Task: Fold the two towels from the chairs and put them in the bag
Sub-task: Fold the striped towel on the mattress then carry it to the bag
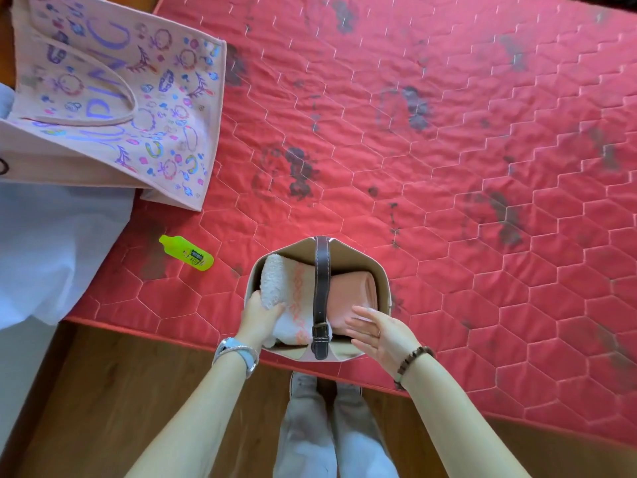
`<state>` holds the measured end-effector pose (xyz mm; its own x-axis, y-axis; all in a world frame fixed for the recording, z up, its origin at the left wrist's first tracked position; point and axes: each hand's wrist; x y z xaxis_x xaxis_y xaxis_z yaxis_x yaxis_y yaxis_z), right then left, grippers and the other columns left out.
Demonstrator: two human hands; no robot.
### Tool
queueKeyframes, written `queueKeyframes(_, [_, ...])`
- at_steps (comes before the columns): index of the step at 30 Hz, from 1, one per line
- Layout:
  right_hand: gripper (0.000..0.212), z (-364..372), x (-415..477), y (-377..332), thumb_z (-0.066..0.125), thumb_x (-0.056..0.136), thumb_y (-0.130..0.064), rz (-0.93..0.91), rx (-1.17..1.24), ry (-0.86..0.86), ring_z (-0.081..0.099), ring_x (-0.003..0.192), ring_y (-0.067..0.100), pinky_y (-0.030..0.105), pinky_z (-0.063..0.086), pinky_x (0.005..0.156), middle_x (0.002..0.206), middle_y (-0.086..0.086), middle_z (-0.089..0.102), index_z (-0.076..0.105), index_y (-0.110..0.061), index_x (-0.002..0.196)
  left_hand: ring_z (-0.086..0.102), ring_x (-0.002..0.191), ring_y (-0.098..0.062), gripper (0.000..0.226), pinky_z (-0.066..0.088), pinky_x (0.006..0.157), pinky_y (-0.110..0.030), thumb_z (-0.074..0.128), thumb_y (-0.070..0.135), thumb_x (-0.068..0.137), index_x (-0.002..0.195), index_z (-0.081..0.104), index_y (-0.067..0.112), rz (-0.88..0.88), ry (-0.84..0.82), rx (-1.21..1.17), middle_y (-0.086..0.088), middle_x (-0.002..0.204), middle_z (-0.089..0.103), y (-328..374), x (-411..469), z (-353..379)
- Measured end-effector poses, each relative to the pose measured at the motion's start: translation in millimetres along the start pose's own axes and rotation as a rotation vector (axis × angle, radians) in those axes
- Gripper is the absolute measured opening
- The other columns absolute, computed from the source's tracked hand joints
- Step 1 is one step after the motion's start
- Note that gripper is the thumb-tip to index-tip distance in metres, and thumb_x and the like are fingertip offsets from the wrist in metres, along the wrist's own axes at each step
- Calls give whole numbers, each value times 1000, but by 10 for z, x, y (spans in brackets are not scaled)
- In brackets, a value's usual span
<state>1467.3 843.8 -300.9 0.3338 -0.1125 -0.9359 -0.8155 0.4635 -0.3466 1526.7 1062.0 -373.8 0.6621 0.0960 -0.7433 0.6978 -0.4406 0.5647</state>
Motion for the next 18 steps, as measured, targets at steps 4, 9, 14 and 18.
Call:
queueKeyframes(4, [23,-23,108,83,48,101,-18,9,-20,-18,66,97,25,36,49,93,104,10,71,63,-10,116,60,102,-31,31,44,78,-35,71,19,90,112,51,9,43,57,75,-12,109,62,-51,54,1])
queueKeyframes(9, [24,-27,174,98,49,100,-18,5,-30,-5,65,101,28,38,48,97,103,11,70,64,-10,117,60,87,-27,26,43,57,-25,67,14,93,113,52,6,156,147,147,-9,99,62,-24,-58,-9])
queueKeyframes(14, [22,-55,204,83,49,100,-20,-34,-60,19,63,110,27,40,48,102,121,12,65,63,-14,117,61,91,-30,43,46,73,-35,66,8,93,132,47,7,287,255,229,-12,105,63,-43,-170,24])
queueKeyframes(18, [22,-79,199,47,48,101,-21,-58,-74,31,59,118,27,43,44,107,126,12,62,62,-16,117,58,115,-32,48,45,89,-36,67,2,89,132,46,8,356,299,242,-15,127,61,-29,-188,38])
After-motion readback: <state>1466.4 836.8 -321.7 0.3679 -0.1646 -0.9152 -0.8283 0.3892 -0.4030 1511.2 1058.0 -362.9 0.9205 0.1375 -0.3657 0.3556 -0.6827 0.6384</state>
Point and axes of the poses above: each hand's wrist, its own x-axis towards the middle knuckle, its own z-axis out of the palm, y = z × x
